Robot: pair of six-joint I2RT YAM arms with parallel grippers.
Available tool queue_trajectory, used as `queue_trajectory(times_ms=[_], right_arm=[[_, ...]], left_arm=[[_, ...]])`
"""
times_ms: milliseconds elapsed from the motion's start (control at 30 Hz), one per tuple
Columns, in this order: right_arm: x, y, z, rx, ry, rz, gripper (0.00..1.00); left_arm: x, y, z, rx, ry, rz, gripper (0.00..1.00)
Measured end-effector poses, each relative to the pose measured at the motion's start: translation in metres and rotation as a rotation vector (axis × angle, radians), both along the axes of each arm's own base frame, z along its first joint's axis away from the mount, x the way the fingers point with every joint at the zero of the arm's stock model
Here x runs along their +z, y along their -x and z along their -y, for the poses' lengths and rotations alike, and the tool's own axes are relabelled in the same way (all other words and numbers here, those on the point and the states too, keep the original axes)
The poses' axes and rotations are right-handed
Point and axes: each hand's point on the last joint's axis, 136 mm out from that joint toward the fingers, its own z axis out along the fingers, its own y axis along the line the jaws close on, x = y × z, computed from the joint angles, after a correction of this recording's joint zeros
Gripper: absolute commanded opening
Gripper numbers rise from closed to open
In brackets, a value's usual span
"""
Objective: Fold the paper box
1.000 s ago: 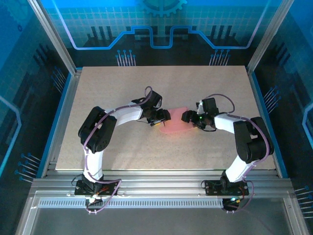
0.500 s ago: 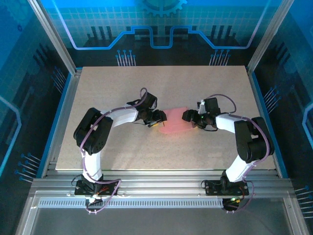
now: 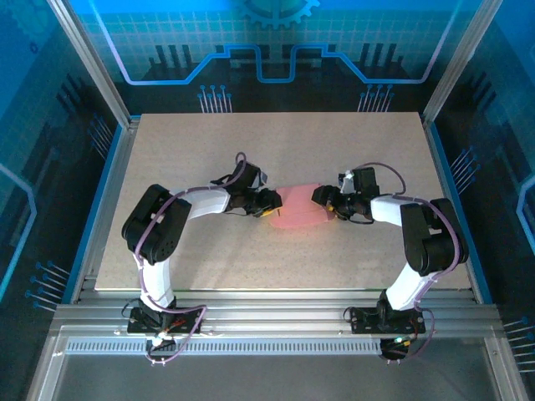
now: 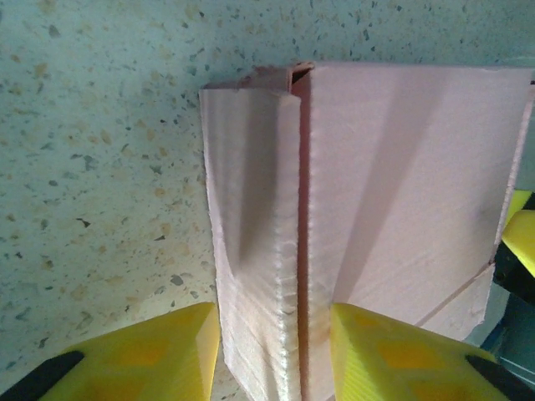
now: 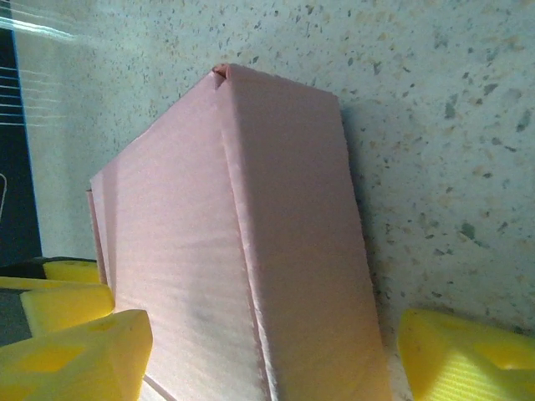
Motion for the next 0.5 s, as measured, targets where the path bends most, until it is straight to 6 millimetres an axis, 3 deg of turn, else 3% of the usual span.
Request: queue_trajectory(times_ms=[500], right_arm=[[0.0041,0.0005,0.0033,0.017,-0.124,-0.018,0.81]], left_arm=[[-0.0014,-0.0001,-0.0047,-0.015,0.082,0.018,0.38]])
